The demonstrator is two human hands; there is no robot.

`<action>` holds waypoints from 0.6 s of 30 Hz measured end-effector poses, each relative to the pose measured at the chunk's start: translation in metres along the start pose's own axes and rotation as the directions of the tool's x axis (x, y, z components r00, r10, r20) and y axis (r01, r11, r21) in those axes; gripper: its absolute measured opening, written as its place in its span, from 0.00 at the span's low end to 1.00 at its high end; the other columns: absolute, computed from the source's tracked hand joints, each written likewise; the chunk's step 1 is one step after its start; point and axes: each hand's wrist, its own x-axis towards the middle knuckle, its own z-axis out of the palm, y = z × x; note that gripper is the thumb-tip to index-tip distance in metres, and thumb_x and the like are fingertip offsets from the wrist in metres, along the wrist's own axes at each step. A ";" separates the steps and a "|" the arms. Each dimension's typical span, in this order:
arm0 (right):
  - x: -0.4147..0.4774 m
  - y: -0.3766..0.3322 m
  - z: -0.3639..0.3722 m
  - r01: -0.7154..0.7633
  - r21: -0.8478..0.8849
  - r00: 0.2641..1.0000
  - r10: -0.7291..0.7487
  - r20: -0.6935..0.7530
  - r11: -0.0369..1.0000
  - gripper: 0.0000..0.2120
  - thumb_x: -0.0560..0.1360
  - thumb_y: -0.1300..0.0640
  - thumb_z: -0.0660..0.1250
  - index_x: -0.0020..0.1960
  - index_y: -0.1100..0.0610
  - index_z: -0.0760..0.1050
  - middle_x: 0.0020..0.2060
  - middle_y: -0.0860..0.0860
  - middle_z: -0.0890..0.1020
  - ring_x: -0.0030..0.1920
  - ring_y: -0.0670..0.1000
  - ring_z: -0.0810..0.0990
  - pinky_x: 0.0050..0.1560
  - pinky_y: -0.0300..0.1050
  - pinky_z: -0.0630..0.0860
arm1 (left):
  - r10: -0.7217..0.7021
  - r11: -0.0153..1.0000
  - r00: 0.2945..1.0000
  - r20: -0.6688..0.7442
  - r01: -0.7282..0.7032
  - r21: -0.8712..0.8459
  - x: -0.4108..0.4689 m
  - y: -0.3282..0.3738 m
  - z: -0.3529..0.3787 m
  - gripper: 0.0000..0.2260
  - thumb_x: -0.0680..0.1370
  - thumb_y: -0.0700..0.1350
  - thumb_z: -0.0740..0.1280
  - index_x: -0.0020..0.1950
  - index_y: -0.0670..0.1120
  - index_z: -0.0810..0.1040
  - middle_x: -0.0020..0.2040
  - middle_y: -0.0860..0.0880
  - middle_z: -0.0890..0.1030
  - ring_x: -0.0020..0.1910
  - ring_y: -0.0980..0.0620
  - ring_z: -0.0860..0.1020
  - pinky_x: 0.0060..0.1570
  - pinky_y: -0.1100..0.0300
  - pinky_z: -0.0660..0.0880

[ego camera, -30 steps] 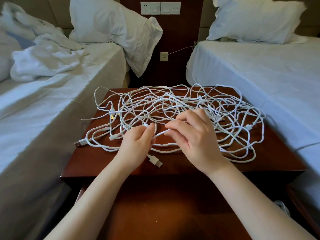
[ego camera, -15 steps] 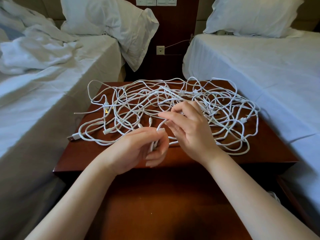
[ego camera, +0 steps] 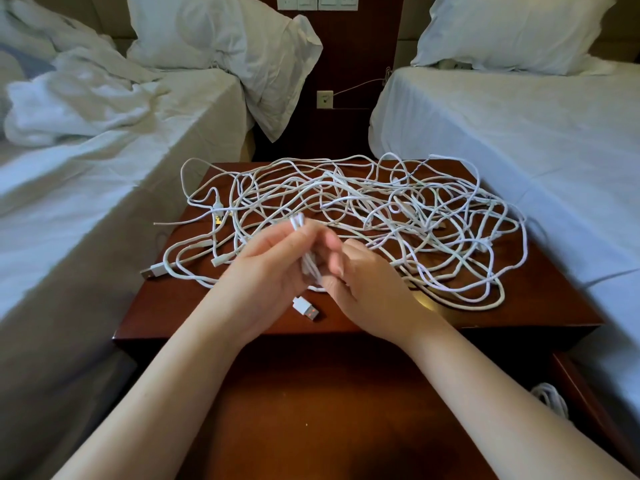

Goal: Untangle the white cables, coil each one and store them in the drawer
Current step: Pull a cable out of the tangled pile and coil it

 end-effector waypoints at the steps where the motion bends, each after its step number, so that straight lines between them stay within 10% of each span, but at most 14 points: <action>1: 0.000 0.000 0.001 0.006 -0.011 0.999 -0.006 0.033 1.000 0.04 0.78 0.53 0.56 0.47 0.51 0.70 0.35 0.51 0.76 0.38 0.53 0.73 0.35 0.53 0.75 | 0.030 0.999 0.998 -0.060 -0.031 -0.026 0.001 0.001 -0.001 0.17 0.79 0.44 0.55 0.39 0.45 0.82 0.34 0.45 0.79 0.40 0.47 0.79 0.44 0.58 0.77; 7: 0.000 0.000 0.004 -0.002 -0.121 0.996 0.012 0.084 0.993 0.19 0.79 0.47 0.54 0.53 0.54 0.80 0.38 0.48 0.77 0.42 0.52 0.73 0.36 0.44 0.71 | 0.121 0.990 0.883 -0.453 -0.138 -0.004 0.007 0.000 -0.004 0.15 0.83 0.42 0.54 0.41 0.40 0.76 0.32 0.47 0.80 0.42 0.48 0.82 0.52 0.55 0.79; 12: -0.001 0.003 0.002 0.015 -0.131 0.998 -0.023 -0.058 0.991 0.16 0.79 0.49 0.59 0.44 0.59 0.79 0.37 0.50 0.76 0.41 0.51 0.73 0.33 0.48 0.74 | 0.326 0.945 0.643 -0.693 -0.202 0.256 0.009 -0.002 -0.025 0.13 0.83 0.43 0.58 0.42 0.43 0.78 0.38 0.46 0.83 0.48 0.45 0.83 0.57 0.51 0.77; 18: 0.002 0.002 -0.003 0.064 -0.187 0.987 -0.090 -0.133 0.980 0.14 0.78 0.52 0.62 0.43 0.60 0.79 0.35 0.50 0.75 0.40 0.51 0.70 0.36 0.43 0.69 | 0.570 0.641 0.613 -0.547 0.085 0.763 0.007 -0.020 -0.028 0.14 0.81 0.44 0.62 0.41 0.38 0.80 0.38 0.52 0.82 0.38 0.57 0.80 0.42 0.70 0.73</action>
